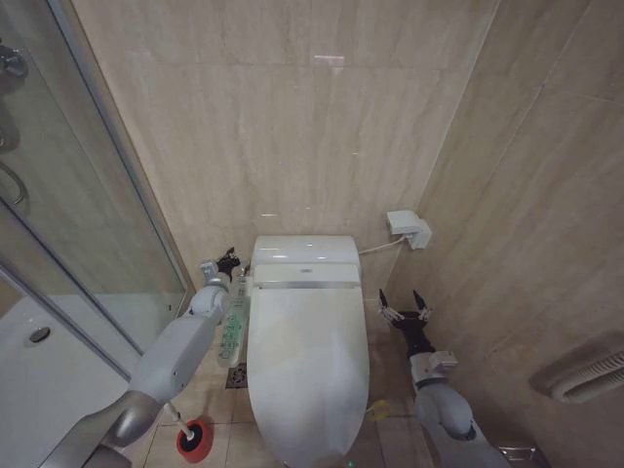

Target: Open the toilet lid, clean the toilet bowl with a toilet brush, close the toilet lid, and flush.

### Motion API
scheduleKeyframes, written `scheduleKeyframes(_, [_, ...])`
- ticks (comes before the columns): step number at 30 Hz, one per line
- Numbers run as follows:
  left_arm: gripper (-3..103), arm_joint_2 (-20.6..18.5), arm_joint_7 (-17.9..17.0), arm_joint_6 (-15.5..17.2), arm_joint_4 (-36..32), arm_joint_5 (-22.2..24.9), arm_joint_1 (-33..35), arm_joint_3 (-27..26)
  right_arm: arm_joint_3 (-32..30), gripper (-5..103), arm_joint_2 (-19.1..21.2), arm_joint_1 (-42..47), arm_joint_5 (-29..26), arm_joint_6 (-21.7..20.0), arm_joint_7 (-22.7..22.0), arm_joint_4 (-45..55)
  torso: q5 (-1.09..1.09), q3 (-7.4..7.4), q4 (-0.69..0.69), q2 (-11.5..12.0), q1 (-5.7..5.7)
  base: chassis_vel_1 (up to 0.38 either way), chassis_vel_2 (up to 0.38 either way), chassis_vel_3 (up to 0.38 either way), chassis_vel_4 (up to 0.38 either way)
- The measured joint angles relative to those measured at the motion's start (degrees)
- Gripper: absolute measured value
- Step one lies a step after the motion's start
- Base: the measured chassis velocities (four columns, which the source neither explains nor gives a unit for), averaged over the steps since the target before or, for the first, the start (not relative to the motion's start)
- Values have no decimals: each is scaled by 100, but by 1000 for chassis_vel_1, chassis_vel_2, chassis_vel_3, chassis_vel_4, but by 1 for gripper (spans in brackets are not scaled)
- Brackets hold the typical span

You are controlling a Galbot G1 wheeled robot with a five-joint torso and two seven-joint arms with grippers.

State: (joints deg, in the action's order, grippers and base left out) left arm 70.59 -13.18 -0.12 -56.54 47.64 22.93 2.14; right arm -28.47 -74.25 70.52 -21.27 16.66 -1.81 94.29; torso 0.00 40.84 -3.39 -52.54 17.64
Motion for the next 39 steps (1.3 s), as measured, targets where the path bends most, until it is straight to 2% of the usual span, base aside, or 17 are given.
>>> scheduleKeyframes(4, [0, 74, 87, 87, 258, -18, -153, 83, 0, 100, 0, 0, 0, 0, 0, 0, 0, 0, 0, 0, 0, 0, 0, 0, 0])
scheduleKeyframes(12, [0, 226, 498, 166, 795, 26, -578, 300, 0, 100, 0, 0, 0, 0, 0, 0, 0, 0, 0, 0, 0, 0, 0, 0, 0])
scheduleKeyframes(24, [0, 373, 407, 328, 1081, 208, -530, 240, 0, 100, 0, 0, 0, 0, 0, 0, 0, 0, 0, 0, 0, 0, 0, 0, 0])
scheduleKeyframes(32, [0, 381, 361, 603, 1227, 389, -613, 197, 0, 100, 0, 0, 0, 0, 0, 0, -1, -1, 0, 0, 0, 0, 0, 0, 0])
scheduleKeyframes(39, [0, 406, 620, 733, 1389, 517, -695, 150, 0, 100, 0, 0, 0, 0, 0, 0, 0, 0, 0, 0, 0, 0, 0, 0, 0])
